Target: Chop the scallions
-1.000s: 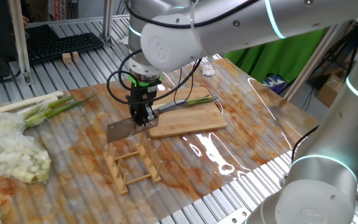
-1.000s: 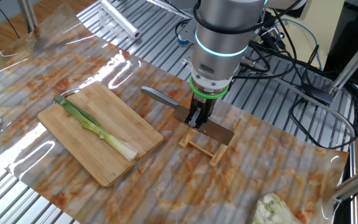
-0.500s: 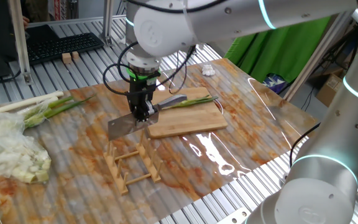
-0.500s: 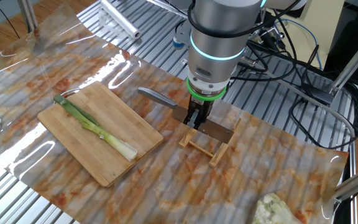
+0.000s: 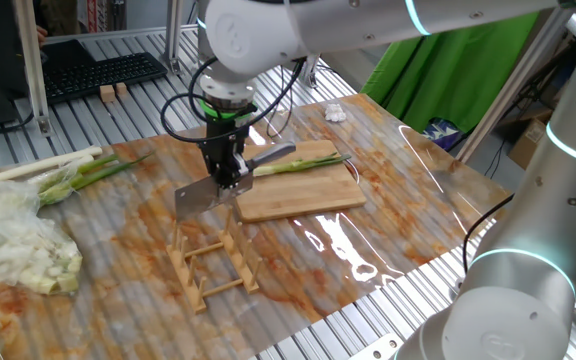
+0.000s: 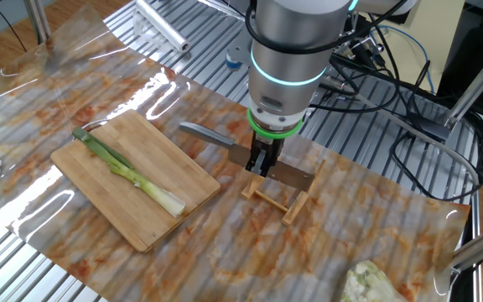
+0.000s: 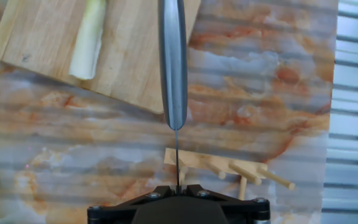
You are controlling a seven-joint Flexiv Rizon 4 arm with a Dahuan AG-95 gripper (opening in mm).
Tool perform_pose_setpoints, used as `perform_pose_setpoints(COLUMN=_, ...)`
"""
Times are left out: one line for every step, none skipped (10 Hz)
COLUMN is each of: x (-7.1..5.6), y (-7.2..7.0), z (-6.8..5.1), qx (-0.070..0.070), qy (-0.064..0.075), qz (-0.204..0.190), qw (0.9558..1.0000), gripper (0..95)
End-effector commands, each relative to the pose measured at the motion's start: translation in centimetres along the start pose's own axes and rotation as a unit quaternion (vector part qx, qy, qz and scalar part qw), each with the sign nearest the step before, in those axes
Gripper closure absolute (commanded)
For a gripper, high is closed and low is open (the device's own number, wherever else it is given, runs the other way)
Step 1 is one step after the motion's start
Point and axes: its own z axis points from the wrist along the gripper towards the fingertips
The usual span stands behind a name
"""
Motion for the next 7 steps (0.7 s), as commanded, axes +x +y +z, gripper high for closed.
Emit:
perform_pose_setpoints(x=-0.7, y=0.0, z=-0.6, qx=0.004, qy=-0.011, qz=-0.099, qw=0.995, gripper=95.0)
perform_pose_setpoints(x=-1.0, y=0.0, z=-0.8, qx=0.004, qy=-0.01, qz=-0.116, qw=0.9932, gripper=95.0)
perform_pose_setpoints(x=-1.6, y=0.0, z=-1.1, qx=0.003, qy=-0.009, qz=-0.144, qw=0.9895, gripper=95.0)
perform_pose_setpoints(x=-2.4, y=0.1, z=-1.2, qx=0.003, qy=-0.007, qz=-0.187, qw=0.9823, gripper=95.0)
perform_pose_setpoints(x=-3.2, y=0.3, z=-1.3, qx=0.003, qy=-0.006, qz=-0.224, qw=0.9745, gripper=95.0)
perform_pose_setpoints(x=-4.1, y=0.5, z=-1.2, qx=0.002, qy=-0.006, qz=-0.261, qw=0.9652, gripper=95.0)
perform_pose_setpoints(x=-5.0, y=0.9, z=-1.1, qx=0.0, qy=-0.009, qz=-0.296, qw=0.955, gripper=95.0)
